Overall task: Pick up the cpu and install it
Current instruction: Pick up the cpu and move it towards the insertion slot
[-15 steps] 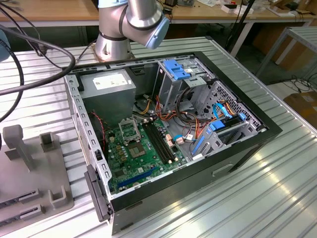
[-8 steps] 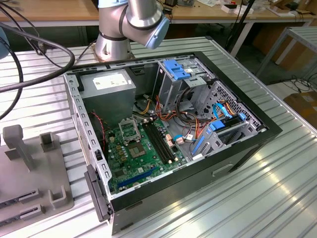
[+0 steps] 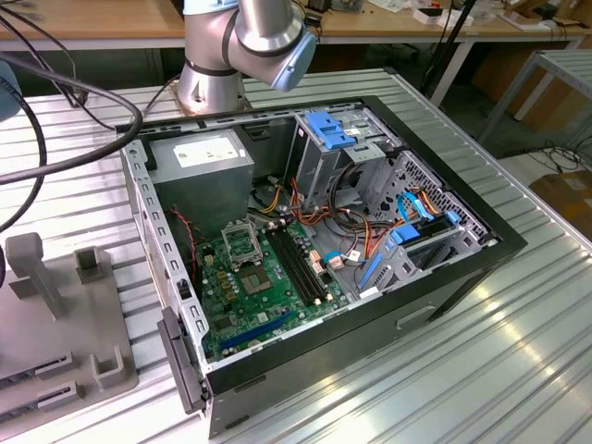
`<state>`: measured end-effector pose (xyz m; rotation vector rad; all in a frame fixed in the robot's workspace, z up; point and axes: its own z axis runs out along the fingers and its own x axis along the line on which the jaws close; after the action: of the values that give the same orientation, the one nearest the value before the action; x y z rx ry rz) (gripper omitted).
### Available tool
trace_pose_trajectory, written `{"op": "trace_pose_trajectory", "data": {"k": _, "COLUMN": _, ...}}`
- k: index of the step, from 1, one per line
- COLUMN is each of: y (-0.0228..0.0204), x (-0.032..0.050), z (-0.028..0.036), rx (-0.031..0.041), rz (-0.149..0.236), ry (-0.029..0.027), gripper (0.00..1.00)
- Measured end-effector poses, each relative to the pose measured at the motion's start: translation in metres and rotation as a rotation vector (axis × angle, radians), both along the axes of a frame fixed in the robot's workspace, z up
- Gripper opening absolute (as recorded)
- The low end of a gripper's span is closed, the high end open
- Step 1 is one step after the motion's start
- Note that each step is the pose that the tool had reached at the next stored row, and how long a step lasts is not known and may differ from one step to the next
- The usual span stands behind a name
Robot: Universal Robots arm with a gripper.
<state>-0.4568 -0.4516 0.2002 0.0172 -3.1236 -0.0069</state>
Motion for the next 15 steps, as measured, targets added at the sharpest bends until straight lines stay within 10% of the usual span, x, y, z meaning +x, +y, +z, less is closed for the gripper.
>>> {"op": "trace_pose_trajectory", "data": {"k": 15, "y": 0.0000, "x": 0.0001, "z": -0.0044, "rx": 0.0001, "rz": 0.000, "ry": -0.0002, "gripper": 0.47}}
